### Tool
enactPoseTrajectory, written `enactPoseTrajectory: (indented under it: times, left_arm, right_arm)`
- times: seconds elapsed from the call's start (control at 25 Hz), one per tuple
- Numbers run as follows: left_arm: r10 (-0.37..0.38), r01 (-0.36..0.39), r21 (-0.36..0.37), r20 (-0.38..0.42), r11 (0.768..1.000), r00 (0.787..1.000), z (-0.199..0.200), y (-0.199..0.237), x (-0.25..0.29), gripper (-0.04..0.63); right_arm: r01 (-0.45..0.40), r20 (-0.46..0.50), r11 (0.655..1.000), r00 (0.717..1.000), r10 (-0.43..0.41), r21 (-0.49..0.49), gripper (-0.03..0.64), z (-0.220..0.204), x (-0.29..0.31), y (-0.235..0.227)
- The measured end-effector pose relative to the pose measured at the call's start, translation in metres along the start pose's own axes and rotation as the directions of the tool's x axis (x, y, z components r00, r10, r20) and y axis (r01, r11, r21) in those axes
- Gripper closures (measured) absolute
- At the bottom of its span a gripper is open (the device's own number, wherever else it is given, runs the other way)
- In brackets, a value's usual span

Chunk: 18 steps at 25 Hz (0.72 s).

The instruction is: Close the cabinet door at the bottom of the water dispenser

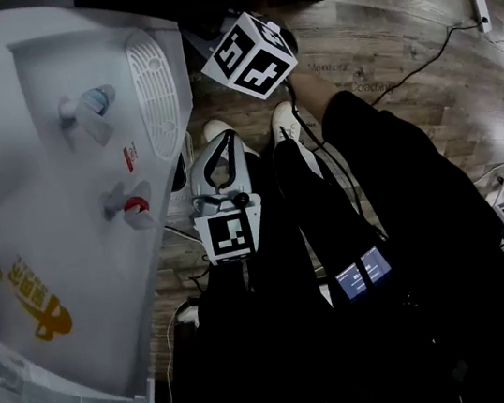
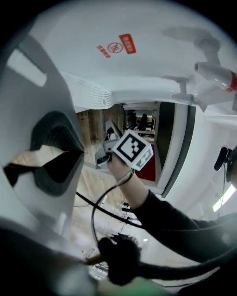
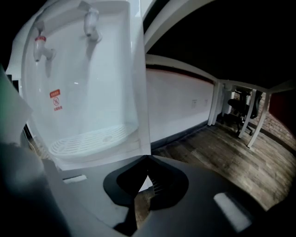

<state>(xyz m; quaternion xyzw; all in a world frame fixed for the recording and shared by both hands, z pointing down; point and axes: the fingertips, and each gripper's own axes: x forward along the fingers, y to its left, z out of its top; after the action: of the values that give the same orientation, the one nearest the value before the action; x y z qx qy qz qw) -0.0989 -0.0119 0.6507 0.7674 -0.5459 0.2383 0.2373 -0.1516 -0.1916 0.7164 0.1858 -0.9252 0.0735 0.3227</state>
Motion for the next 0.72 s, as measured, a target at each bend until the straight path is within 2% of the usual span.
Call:
enactPoseTrajectory:
  times: [0.2,0.36,0.48,0.6,0.72]
  left_arm:
    - [0.036,-0.036,-0.006,0.024,0.999,0.999,0.020,0.007,0.003,0.588]
    - [0.059,-0.060,-0.017,-0.023,0.998,0.998,0.026,0.009,0.023,0.588]
    - [0.063,-0.068,-0.089,-0.064,0.994,0.996,0.037,0.015,0.045,0.588]
    - [0.091,-0.108,-0.186,-0.094,0.977,0.991,0.055,0.026,0.055,0.588]
    - [0.077,-0.087,-0.204,-0.057,0.975,0.995,0.104,0.017,0.051,0.588]
  right_arm:
    - [0.090,0.057,0.994,0.994,-0.093,0.054,0.620,0.006,-0.064,-0.018]
    - [0.144,0.066,0.984,0.986,-0.151,0.103,0.620,0.001,-0.097,-0.033]
    - [0.190,0.079,0.969,0.976,-0.204,0.158,0.620,0.009,-0.123,-0.047]
    - [0.229,0.105,0.951,0.962,-0.254,0.206,0.620,0.026,-0.156,-0.057]
    - [0.272,0.137,0.920,0.938,-0.319,0.281,0.620,0.046,-0.199,-0.069]
